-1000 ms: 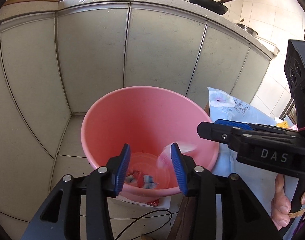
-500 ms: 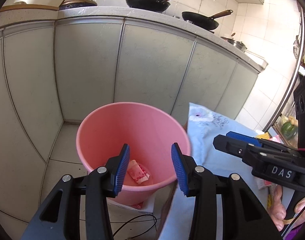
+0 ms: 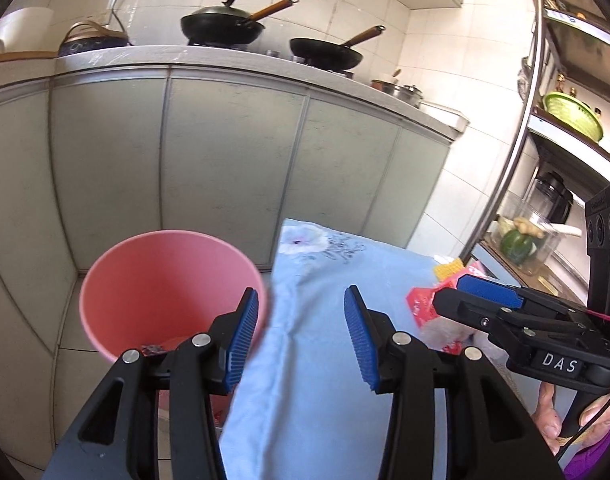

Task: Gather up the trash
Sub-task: 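Move both tools back over the table toward the bubble wrap and white bag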

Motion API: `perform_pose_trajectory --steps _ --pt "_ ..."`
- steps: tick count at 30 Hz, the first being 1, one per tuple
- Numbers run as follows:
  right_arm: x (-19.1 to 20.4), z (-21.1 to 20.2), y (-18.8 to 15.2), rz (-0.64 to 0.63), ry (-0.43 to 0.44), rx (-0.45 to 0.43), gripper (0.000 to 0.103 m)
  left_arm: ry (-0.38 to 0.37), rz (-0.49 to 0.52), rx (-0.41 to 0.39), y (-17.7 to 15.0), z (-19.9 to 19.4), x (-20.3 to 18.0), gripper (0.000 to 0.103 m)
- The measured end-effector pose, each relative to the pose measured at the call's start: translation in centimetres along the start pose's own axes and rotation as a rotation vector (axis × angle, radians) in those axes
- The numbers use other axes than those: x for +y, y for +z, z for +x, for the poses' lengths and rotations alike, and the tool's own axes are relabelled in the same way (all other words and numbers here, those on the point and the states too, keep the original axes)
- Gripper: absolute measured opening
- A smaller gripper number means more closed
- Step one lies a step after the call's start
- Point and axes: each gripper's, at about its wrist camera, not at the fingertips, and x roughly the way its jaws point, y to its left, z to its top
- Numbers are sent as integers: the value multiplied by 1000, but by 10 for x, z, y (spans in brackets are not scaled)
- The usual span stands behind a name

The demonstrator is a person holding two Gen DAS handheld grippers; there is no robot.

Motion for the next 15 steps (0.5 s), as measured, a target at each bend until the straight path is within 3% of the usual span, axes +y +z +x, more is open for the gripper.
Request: perform_pose_trajectory --steps 11,15 --pt "-66 -46 -38 123 -133 -19 56 -127 98 56 -10 19 -58 57" --pt "-89 -55 -53 162 -183 -20 62 -180 165 91 -15 31 -80 59"
